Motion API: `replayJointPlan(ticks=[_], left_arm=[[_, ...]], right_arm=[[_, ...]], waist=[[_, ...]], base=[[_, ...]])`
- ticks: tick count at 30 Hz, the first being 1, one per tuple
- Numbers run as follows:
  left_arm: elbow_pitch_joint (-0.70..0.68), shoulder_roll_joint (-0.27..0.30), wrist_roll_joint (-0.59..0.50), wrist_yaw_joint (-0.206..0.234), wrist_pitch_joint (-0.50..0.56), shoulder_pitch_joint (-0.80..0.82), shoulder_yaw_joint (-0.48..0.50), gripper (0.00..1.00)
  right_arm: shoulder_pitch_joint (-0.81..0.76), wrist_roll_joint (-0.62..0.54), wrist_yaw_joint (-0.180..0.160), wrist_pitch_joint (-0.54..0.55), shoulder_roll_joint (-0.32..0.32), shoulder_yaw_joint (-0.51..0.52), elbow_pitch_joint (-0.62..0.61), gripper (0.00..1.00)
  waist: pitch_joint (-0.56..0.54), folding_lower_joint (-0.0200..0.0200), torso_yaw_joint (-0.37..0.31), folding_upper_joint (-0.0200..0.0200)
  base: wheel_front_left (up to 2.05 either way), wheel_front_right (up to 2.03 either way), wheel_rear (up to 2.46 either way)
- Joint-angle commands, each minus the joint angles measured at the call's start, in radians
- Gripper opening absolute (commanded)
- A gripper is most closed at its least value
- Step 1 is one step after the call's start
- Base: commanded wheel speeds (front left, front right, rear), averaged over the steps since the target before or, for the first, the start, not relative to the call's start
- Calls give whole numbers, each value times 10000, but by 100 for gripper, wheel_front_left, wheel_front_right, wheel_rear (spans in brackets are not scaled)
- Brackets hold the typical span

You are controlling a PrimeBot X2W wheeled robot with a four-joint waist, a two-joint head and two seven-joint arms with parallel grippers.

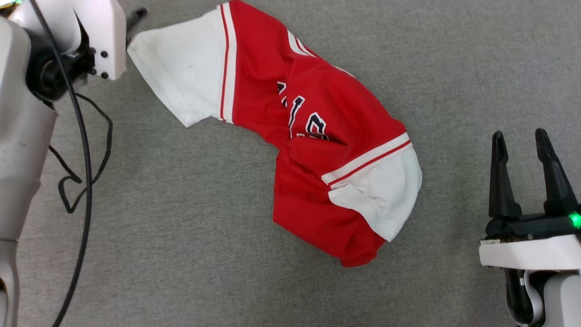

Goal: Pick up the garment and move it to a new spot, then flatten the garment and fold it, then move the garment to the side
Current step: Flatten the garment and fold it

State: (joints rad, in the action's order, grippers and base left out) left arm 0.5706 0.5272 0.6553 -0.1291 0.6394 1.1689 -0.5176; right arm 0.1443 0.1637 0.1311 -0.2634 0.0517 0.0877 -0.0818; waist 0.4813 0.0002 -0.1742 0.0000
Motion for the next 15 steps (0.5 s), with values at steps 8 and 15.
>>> replayJointPlan(ticks=[8,15], left_arm=[[478,520,517,-2,2193,916,-1134,100],[1164,561,1114,-2,3180,703,-1523,100]], right_arm=[[463,135,-7,-22,-26,-40,-151,100],[593,199,-8,-22,-28,-90,-172,100]], waist=[[839,-2,-404,0],[1150,-2,-573,0]], base=[[0,0,0],[0,0,0]])
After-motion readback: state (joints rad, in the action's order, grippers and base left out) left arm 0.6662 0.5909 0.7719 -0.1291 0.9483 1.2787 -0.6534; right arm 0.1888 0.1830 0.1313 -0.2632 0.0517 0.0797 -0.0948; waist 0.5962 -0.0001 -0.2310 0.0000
